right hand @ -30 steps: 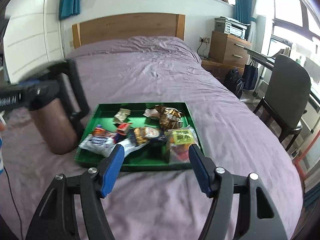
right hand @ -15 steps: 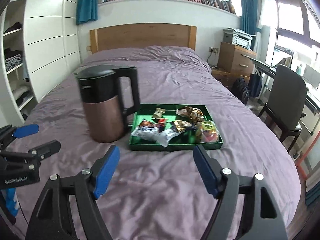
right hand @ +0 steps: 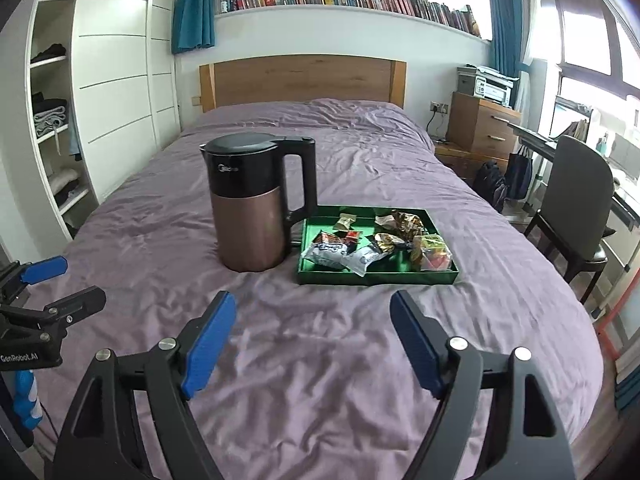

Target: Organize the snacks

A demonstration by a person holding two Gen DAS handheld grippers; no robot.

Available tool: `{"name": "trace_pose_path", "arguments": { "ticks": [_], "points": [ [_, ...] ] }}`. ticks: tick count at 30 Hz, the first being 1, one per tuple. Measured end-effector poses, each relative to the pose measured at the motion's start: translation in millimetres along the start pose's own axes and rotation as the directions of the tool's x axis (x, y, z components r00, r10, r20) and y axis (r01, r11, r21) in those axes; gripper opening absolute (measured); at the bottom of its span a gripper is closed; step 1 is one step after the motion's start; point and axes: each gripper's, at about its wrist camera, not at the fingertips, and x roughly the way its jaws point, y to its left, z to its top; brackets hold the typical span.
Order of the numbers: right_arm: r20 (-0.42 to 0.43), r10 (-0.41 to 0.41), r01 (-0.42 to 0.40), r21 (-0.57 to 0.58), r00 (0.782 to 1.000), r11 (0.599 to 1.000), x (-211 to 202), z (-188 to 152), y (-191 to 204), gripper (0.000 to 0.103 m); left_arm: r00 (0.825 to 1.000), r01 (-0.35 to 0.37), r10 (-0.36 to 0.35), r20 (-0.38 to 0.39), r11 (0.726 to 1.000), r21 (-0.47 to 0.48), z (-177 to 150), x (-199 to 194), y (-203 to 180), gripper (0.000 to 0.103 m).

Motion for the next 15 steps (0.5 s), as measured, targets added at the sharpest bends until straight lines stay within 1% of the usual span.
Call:
{"name": "trace_pose_path", "arguments": {
  "ticks": [3,9,15],
  "points": [
    [-0.001,-0.001,0.001,0.012,1.000,1.000,-1.7,-2.1,-0.6,0.079,1.000,-0.022,0.022,0.006,1.000,0.004,-3.5,0.0,4.7,0.095],
    [-0.028,-0.019,0.020,0.035,0.999,0.999,2.7,-7.1,-9.9,0.080,1.000,-0.021,0.021,-0.017,0.999,0.039,-12.1,6.3,8.7,0.095],
    [-0.049,-0.024,0.026,0.037,0.999,0.999,8.4,-12.3,-13.0,0.080,0.999,-0.030,0.032,-0.034,0.999,0.044,-16.2,8.9,11.4,0.095]
  ]
}}
